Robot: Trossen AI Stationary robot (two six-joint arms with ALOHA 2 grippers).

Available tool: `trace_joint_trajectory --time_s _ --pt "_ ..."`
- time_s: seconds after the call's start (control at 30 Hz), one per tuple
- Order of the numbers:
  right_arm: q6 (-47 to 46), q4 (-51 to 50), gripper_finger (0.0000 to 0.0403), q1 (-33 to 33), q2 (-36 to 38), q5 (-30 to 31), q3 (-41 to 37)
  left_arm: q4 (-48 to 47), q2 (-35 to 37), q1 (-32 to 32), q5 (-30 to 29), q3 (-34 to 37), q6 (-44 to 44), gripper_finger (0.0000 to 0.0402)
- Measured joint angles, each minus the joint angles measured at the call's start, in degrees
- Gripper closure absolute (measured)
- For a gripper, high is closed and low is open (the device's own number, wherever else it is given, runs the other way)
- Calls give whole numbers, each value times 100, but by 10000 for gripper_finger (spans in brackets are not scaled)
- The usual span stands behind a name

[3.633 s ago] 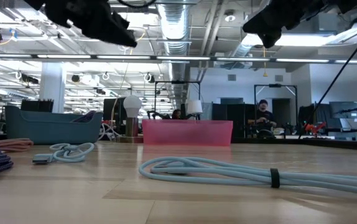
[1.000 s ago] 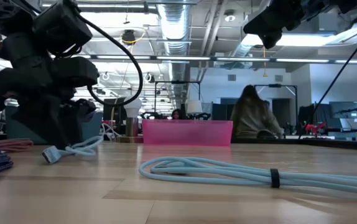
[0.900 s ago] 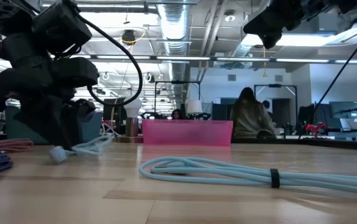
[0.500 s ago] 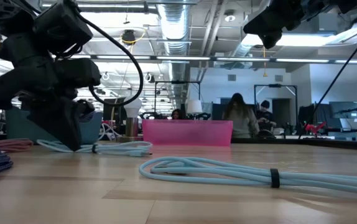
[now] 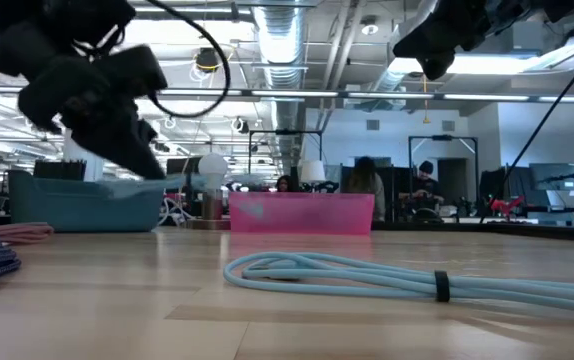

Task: Pick & Place USB Port
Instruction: Put the top blue USB cable into the blue bin

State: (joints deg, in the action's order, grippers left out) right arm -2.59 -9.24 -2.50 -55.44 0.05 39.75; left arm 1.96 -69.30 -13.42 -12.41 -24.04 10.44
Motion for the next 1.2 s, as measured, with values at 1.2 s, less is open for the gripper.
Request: trace_joint_trajectory --time_s 1.2 --pt "-7 -120 391 0 -2 0 2 -3437 3896 651 -3005 -147 228 397"
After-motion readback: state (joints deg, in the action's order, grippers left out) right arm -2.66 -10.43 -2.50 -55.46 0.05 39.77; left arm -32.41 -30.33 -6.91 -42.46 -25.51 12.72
